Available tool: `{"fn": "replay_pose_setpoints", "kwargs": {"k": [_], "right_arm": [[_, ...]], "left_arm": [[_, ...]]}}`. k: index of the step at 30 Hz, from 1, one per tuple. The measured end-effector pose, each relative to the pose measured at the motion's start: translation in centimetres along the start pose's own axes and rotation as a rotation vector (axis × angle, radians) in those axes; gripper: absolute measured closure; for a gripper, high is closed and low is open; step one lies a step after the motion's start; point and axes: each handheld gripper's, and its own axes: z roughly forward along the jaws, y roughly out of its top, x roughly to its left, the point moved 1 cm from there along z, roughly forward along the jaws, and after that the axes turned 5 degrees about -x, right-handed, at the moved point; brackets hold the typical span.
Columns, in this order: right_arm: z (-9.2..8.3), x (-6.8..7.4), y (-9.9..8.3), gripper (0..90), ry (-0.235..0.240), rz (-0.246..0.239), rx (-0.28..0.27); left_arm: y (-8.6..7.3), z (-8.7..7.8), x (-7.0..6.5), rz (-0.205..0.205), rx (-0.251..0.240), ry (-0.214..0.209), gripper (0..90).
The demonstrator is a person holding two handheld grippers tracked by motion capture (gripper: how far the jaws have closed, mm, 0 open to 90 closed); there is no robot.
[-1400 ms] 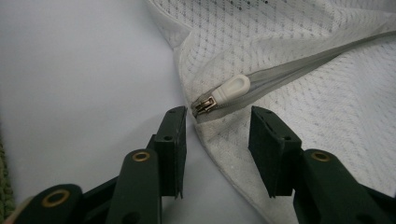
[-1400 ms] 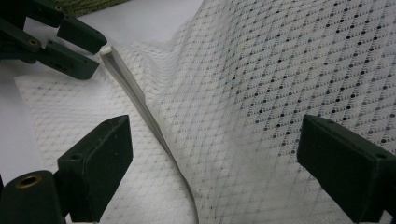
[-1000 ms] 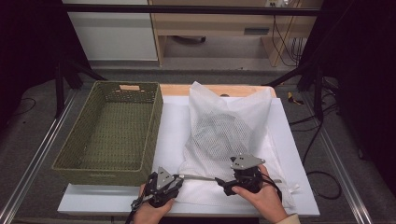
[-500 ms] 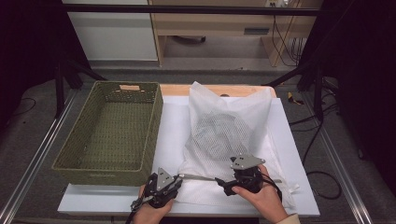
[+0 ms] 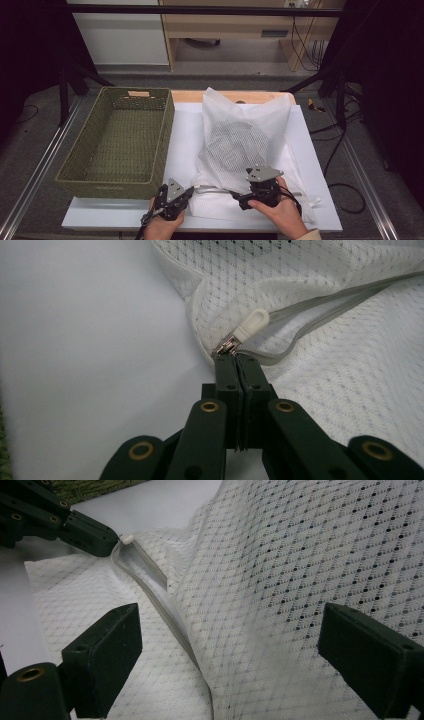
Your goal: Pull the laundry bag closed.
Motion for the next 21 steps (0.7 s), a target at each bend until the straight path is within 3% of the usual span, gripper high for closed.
{"fn": "replay_pose_setpoints", "kwargs": {"k": [6,16,21], "right_arm": [[-0.1,-0.1,0.0,10.7,-0.003,-0.001,-0.006],[-0.5,0.4,0.8,10.1,-0.001,-0.008,-0.038],[-0.1,1.1,1.5,10.5,0.007,-0.034,-0.046]], "left_arm": [[0.6,-0.8,0.0,-0.022,-0.032,0.001,89.9],[1.8,-2.5,-0.6,-0.013,-0.080,-0.001,90.0],[2.0,-2.8,-0.6,-0.018,-0.088,0.004,90.0]]}}
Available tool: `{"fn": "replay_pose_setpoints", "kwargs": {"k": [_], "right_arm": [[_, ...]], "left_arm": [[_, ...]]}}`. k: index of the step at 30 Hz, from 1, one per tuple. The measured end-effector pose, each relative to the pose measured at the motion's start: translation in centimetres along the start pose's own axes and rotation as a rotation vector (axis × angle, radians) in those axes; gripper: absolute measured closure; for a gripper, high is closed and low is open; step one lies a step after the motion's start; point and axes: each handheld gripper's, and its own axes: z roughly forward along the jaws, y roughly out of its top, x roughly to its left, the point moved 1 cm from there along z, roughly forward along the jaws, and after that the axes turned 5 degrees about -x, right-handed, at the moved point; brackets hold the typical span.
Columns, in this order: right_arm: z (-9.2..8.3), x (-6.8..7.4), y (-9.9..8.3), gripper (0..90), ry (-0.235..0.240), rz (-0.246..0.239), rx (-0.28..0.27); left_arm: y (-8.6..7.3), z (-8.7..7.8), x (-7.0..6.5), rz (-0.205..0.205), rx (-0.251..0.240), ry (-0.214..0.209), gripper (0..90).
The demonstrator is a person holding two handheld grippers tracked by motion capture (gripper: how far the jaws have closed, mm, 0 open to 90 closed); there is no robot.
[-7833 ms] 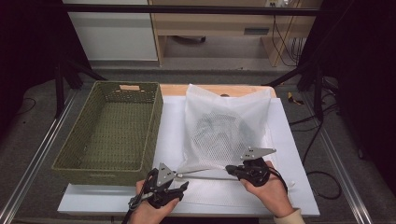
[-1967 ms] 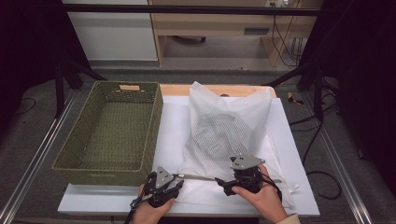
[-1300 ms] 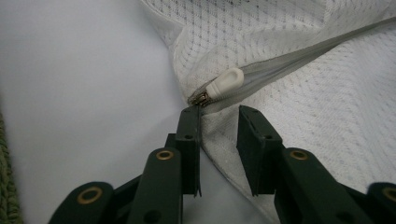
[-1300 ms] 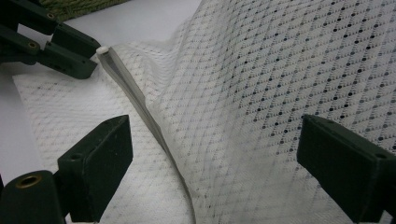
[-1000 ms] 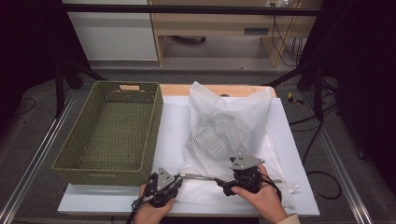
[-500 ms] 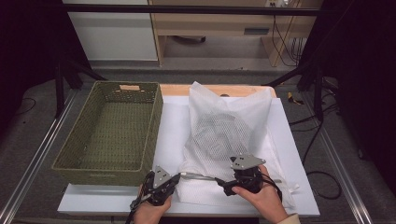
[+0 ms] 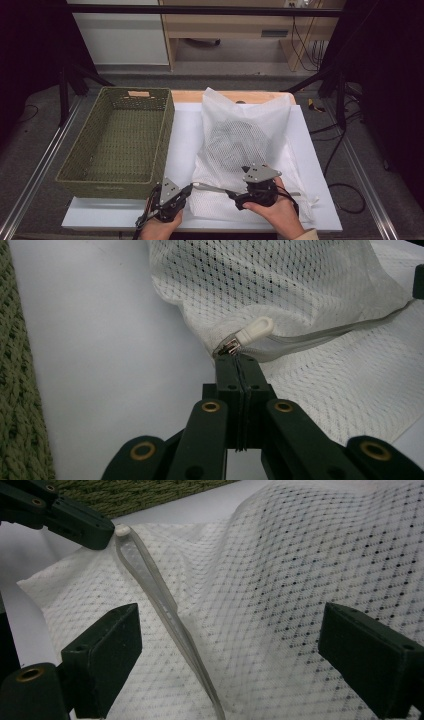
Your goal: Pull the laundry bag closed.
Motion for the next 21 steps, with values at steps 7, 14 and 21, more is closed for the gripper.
{"fn": "replay_pose_setpoints", "kwargs": {"k": [7,14,21], "right_arm": [[0.3,0.5,0.3,11.1,-0.003,-0.019,0.002],[0.5,0.7,0.5,16.5,0.008,-0.028,-0.002],[0.8,1.1,1.0,18.7,0.025,-0.038,-0.004]], "left_arm": [[0.3,-0.2,0.0,-0.009,-0.014,0.001,90.0],[0.3,-0.2,0.1,-0.022,-0.013,0.004,90.0],[0.2,-0.1,0.0,-0.030,-0.012,0.008,90.0]]}}
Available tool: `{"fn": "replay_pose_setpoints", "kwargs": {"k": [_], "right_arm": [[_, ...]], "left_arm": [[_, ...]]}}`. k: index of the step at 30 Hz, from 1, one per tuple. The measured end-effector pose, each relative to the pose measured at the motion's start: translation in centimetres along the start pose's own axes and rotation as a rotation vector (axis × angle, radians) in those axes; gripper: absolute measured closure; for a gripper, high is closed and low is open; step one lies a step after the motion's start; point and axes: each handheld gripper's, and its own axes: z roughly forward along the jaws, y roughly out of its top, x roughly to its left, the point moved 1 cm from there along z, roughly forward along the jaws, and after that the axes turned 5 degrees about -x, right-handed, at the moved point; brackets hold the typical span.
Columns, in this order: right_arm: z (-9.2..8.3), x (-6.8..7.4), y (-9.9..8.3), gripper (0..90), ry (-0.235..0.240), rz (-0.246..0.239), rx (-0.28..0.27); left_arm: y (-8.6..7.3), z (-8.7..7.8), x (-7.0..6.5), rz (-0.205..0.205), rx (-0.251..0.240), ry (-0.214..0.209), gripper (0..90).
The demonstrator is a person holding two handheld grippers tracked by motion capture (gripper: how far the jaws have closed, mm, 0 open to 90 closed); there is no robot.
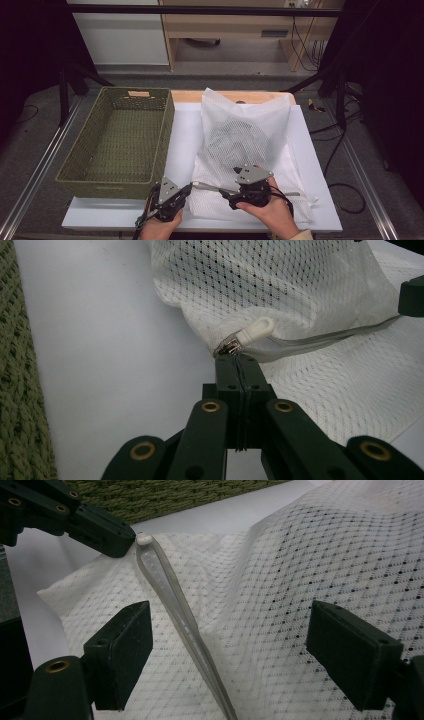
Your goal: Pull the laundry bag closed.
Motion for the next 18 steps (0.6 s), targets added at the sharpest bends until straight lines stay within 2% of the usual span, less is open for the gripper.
{"fn": "replay_pose_setpoints", "kwargs": {"k": [15,18], "right_arm": [[1.3,0.0,1.9,19.1,0.035,-0.033,0.018],[2.0,0.2,2.5,23.5,0.051,-0.045,0.027]], "left_arm": [[-0.2,0.0,0.1,-0.001,0.007,0.002,90.0],[-0.2,-0.1,0.1,-0.003,0.004,0.004,90.0]]}}
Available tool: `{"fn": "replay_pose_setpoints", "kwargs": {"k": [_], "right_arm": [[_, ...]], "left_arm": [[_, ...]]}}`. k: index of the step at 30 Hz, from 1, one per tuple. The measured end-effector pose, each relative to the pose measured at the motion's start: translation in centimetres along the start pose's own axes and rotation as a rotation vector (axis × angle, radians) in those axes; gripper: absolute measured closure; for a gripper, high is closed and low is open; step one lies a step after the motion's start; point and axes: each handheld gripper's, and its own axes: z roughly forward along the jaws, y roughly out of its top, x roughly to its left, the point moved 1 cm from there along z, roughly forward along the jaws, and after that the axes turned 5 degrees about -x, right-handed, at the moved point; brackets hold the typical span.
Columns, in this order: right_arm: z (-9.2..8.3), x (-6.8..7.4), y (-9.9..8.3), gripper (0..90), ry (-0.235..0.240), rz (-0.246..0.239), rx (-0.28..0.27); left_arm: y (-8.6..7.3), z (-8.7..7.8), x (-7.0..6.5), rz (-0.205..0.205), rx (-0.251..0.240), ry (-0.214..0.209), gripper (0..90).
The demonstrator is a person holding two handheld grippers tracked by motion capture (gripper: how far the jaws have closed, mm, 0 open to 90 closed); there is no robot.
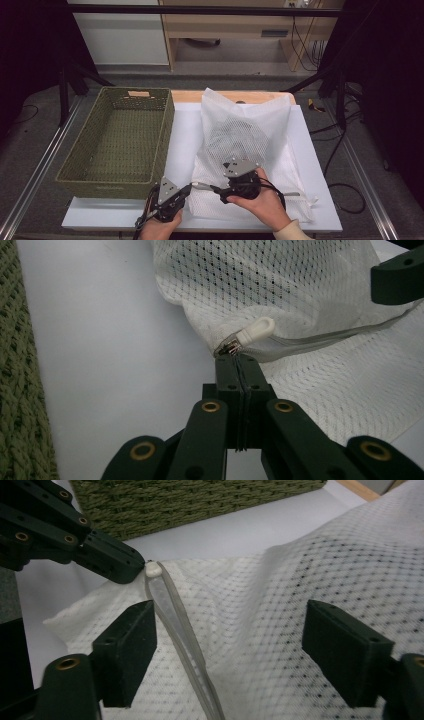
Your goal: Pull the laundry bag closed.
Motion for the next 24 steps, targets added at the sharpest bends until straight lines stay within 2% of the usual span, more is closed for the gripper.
{"fn": "replay_pose_setpoints", "kwargs": {"k": [4,11,16,24], "right_arm": [[0.8,0.3,0.5,29.3,0.018,-0.019,0.013],[1.3,0.6,0.7,40.3,0.021,-0.024,0.012],[1.5,1.1,0.7,50.0,0.046,-0.034,0.004],[2.1,2.1,0.8,59.0,0.087,-0.067,0.001]], "left_arm": [[0.0,0.0,0.0,-0.006,-0.005,0.001,90.0],[0.0,0.0,0.0,-0.011,-0.006,0.005,90.0],[-0.1,0.0,0.0,-0.010,-0.004,0.006,90.0],[-0.1,0.0,0.1,-0.017,-0.008,0.010,90.0]]}}
